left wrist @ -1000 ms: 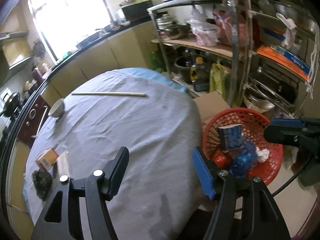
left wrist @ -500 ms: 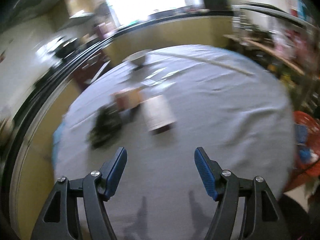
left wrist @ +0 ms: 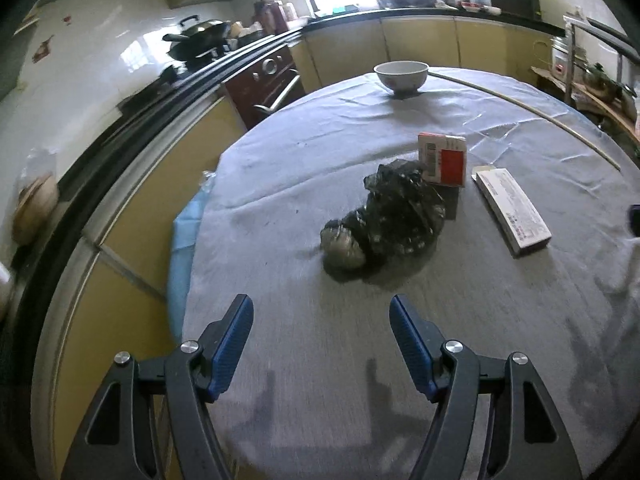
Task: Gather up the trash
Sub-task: 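Move both tools back over the table toward the remaining items, then grasp the black plastic bag with the left tool while the right tool grasps the white medicine box, then carry the black bag and white box over the red basket, then open the left tool to drop the black bag while the right tool drops the white box, then move both tools back over the table toward the orange-and-white box, then grasp the orange-and-white box with the left tool while the right tool grasps the clear plastic tray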
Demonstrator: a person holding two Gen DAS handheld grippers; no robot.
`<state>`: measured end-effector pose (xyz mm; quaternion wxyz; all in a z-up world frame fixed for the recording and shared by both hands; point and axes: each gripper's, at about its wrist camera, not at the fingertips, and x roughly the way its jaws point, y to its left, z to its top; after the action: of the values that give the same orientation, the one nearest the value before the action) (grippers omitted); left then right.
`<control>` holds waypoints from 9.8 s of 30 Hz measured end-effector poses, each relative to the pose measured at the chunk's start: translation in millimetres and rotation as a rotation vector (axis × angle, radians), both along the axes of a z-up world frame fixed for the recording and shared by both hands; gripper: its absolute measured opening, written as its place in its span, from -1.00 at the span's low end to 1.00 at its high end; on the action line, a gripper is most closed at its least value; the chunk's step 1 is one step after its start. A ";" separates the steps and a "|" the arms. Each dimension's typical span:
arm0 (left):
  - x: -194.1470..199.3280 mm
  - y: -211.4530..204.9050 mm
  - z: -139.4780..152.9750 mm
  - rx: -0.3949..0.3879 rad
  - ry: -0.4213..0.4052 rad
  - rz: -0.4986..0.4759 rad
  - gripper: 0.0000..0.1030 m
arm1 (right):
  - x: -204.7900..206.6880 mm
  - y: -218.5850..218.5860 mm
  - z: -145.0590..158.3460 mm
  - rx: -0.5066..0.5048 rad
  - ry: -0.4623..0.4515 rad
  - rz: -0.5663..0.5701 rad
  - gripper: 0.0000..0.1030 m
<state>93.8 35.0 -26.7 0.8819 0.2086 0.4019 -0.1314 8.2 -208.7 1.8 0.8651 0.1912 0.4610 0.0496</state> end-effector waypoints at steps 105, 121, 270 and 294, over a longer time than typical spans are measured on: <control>-209.5 -217.4 89.1 -0.388 0.080 -0.517 -0.67 | -303.6 -157.4 34.9 -0.006 -0.271 -0.468 -0.01; -269.5 -302.4 76.6 -0.315 0.125 -0.708 -0.67 | -388.4 -237.7 -11.1 0.071 -0.187 -0.692 0.00; -28.6 -12.5 -16.4 -0.047 0.096 0.202 0.40 | -5.7 12.5 8.8 0.027 -0.066 -0.018 0.24; 81.5 -74.3 -1.9 -0.263 0.162 0.000 0.40 | 150.2 -75.6 -17.6 0.351 0.055 -0.311 0.41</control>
<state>175.3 -39.3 -28.6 0.8662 0.0801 0.4511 -0.1995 158.4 -284.3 -15.8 0.8031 0.4085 0.4337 -0.0101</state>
